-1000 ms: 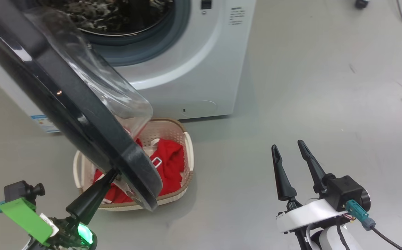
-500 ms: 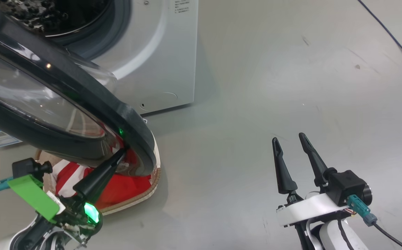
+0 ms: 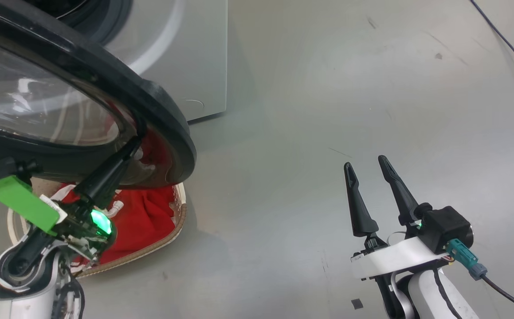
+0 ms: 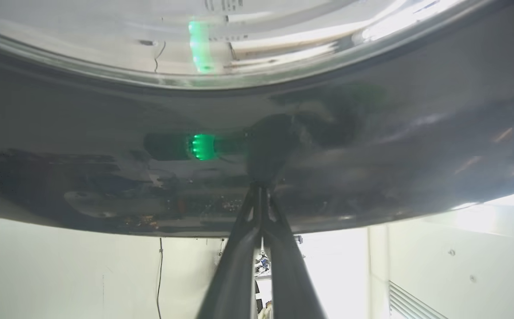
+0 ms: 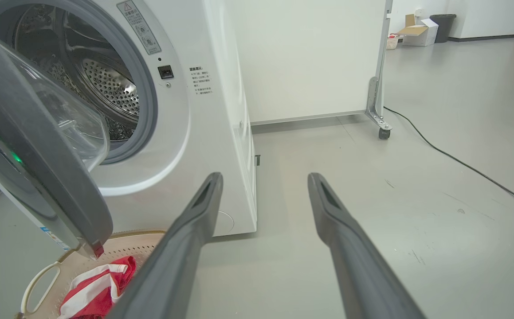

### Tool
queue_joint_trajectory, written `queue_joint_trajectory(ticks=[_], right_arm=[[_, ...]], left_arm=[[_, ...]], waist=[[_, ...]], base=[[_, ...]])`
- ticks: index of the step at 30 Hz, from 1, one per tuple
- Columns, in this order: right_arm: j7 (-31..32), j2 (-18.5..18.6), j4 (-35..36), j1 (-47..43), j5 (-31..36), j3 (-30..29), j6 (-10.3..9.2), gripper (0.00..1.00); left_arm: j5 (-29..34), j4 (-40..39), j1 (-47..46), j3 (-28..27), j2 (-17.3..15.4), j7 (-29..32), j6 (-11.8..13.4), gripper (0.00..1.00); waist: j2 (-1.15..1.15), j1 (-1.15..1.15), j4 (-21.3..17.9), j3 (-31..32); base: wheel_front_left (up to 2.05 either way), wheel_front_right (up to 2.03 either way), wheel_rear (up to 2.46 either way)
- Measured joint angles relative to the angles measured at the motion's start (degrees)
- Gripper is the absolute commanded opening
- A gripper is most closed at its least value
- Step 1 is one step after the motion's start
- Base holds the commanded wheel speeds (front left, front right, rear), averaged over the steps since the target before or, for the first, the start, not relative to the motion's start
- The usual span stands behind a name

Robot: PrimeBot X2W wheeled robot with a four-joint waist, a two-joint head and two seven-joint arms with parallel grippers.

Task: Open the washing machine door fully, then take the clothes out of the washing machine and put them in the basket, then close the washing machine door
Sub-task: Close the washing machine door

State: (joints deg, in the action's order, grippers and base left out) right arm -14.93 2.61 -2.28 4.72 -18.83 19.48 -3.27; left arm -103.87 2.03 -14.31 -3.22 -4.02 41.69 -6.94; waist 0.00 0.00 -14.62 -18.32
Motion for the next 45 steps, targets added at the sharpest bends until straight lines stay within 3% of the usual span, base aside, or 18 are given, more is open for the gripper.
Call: queue_joint_trajectory(ticks=[16,32,45], right_arm=[[0.0,0.0,0.8,2.4,-2.9,1.5,-0.49,1.00],[0.0,0.0,0.8,3.6,-4.0,2.3,-0.99,1.00],[0.0,0.0,0.8,3.6,-4.4,1.1,-1.93,1.00]], left_arm=[[5.7,6.9,-14.3,-2.1,-1.3,-5.5,0.1,0.00],[6.6,14.3,-24.9,-4.2,-2.6,-9.6,0.8,0.00],[6.8,18.8,-27.2,-3.2,-2.1,-10.0,0.6,0.00]], waist=[[0.00,0.00,-3.6,-4.5],[0.00,0.00,-7.8,-6.4],[0.00,0.00,-7.4,-6.4]], base=[[0.00,0.00,0.00],[0.00,0.00,0.00],[0.00,0.00,0.00]])
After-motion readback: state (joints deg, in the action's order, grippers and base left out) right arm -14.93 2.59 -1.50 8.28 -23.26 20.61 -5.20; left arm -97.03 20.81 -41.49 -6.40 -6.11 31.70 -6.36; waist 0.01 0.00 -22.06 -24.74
